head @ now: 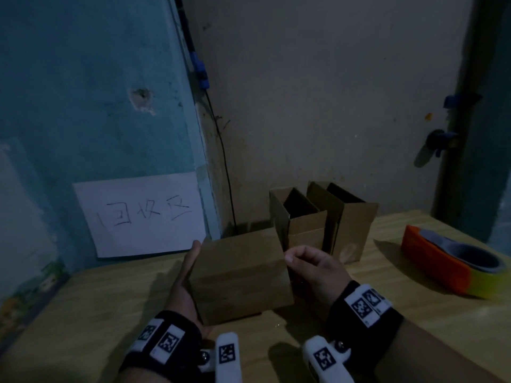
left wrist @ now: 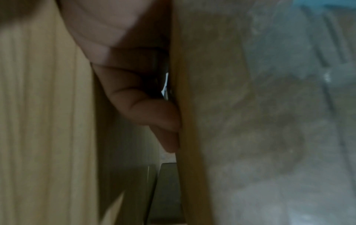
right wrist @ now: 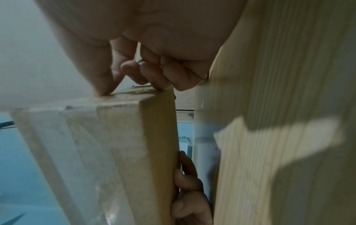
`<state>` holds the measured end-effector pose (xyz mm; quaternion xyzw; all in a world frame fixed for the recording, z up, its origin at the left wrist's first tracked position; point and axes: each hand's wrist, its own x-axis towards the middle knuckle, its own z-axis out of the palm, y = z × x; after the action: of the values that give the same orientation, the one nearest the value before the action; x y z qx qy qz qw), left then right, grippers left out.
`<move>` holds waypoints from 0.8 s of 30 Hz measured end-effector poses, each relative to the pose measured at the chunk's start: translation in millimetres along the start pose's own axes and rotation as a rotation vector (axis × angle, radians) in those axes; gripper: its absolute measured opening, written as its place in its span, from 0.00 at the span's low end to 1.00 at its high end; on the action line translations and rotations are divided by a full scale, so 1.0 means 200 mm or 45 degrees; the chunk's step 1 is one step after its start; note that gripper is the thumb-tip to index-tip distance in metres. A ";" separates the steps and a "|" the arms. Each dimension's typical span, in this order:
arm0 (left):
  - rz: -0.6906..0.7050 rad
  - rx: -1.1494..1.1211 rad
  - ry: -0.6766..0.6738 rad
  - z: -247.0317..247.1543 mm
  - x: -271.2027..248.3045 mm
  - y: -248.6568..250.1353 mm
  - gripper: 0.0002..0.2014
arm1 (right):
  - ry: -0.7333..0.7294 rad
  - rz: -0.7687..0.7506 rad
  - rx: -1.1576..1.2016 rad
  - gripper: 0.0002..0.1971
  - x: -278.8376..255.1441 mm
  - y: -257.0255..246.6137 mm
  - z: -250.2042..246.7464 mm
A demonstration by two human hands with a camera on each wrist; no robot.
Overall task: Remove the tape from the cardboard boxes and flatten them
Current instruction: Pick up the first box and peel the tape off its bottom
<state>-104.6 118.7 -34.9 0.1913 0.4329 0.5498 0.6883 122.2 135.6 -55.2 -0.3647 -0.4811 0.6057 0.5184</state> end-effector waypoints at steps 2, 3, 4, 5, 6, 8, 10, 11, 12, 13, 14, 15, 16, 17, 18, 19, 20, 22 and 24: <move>0.007 0.020 0.010 0.00 0.00 0.00 0.28 | -0.021 0.004 -0.025 0.03 0.00 0.00 0.00; 0.009 0.041 0.029 -0.01 0.01 -0.01 0.29 | -0.034 0.010 -0.024 0.04 0.00 0.00 0.01; 0.014 0.050 0.044 -0.01 0.01 -0.01 0.30 | -0.037 0.018 -0.018 0.06 0.00 0.00 0.01; 0.029 0.059 0.060 -0.01 0.00 -0.01 0.31 | -0.041 0.027 -0.013 0.07 -0.01 -0.01 0.02; 0.041 0.065 0.060 -0.01 0.00 -0.02 0.32 | -0.047 0.031 0.006 0.07 -0.01 0.00 0.02; 0.051 0.076 0.089 0.00 0.00 -0.01 0.31 | -0.077 0.019 0.045 0.06 -0.01 -0.01 0.02; 0.084 0.055 0.178 -0.01 0.01 0.00 0.31 | -0.110 -0.017 0.065 0.06 -0.01 -0.01 0.01; 0.099 0.043 0.226 -0.01 0.02 0.01 0.31 | -0.118 -0.025 0.062 0.06 -0.01 -0.02 0.02; 0.098 0.023 0.251 -0.01 0.03 0.03 0.32 | -0.122 -0.034 0.047 0.07 -0.01 -0.02 0.02; 0.085 0.011 0.266 -0.01 0.03 0.04 0.34 | -0.118 -0.042 0.019 0.07 -0.02 -0.03 0.02; 0.066 0.000 0.245 -0.02 0.04 0.05 0.36 | -0.095 -0.057 -0.010 0.08 -0.01 -0.03 0.02; 0.037 -0.001 0.219 -0.02 0.03 0.06 0.37 | -0.051 -0.065 -0.043 0.08 -0.02 -0.04 0.02; 0.005 0.014 0.175 -0.02 0.03 0.05 0.37 | -0.015 -0.066 -0.065 0.06 -0.01 -0.03 0.01; -0.022 0.014 0.120 -0.01 0.03 0.04 0.36 | 0.008 -0.061 -0.083 0.03 -0.02 -0.04 0.01; -0.044 0.015 0.089 0.00 0.02 0.03 0.36 | 0.002 -0.053 -0.094 0.08 -0.01 -0.04 0.00; -0.061 0.014 0.074 0.01 0.02 0.01 0.37 | -0.009 -0.035 -0.098 0.13 -0.02 -0.04 0.00; -0.065 0.020 0.083 0.01 0.03 0.01 0.38 | -0.031 -0.030 -0.089 0.15 -0.02 -0.04 -0.01; -0.046 0.040 0.105 0.04 0.02 0.00 0.37 | -0.038 -0.032 -0.066 0.16 -0.03 -0.04 0.00; -0.040 0.057 0.129 0.05 0.02 0.00 0.33 | -0.023 -0.044 -0.077 0.15 -0.03 -0.03 0.01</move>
<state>-96.2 124.2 -30.3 0.1717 0.4823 0.5383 0.6695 123.4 129.8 -48.6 -0.3663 -0.5103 0.5849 0.5131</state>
